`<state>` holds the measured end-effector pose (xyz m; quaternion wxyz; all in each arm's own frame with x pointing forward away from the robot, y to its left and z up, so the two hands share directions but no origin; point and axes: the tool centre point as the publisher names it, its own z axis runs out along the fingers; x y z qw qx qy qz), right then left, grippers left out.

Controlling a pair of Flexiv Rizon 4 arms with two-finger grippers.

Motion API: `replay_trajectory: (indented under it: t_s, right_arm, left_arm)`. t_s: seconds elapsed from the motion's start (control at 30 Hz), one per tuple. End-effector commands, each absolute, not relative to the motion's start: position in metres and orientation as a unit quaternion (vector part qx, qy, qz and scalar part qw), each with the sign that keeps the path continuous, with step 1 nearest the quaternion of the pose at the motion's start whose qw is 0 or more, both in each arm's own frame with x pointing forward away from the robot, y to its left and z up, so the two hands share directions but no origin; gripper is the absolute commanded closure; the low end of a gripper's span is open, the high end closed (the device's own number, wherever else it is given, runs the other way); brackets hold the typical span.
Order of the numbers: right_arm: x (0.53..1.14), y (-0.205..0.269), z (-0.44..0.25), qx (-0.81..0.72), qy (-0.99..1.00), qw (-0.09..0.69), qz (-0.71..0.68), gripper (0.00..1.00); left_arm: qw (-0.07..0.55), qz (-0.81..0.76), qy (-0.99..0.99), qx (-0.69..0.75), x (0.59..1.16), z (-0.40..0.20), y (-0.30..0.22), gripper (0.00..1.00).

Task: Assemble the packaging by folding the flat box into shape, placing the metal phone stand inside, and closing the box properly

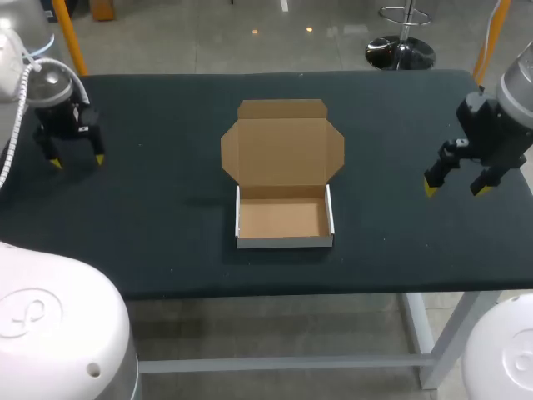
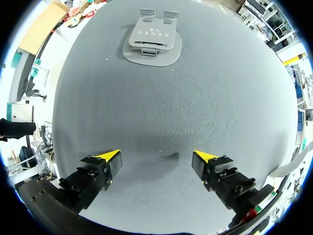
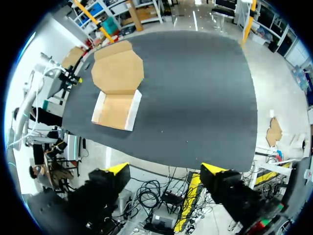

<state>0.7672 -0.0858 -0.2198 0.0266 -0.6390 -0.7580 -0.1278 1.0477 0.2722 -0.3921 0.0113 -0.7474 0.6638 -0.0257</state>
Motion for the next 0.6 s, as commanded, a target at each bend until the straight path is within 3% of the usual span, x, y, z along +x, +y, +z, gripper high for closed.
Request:
replay_trajectory:
  t_s: [0.03,0.6]
  right_arm:
    - [0.766,-0.086,-0.217,-0.639,-0.758,0.028,-0.126,0.00]
    - [0.766,-0.086,-0.217,-0.639,-0.758,0.028,-0.126,0.00]
  left_arm:
    - [0.004,-0.016,0.664,-0.747,1.063,-0.394,0.275,0.00]
    - [0.003,-0.018,0.669,-0.743,1.093,-0.395,0.282,0.00]
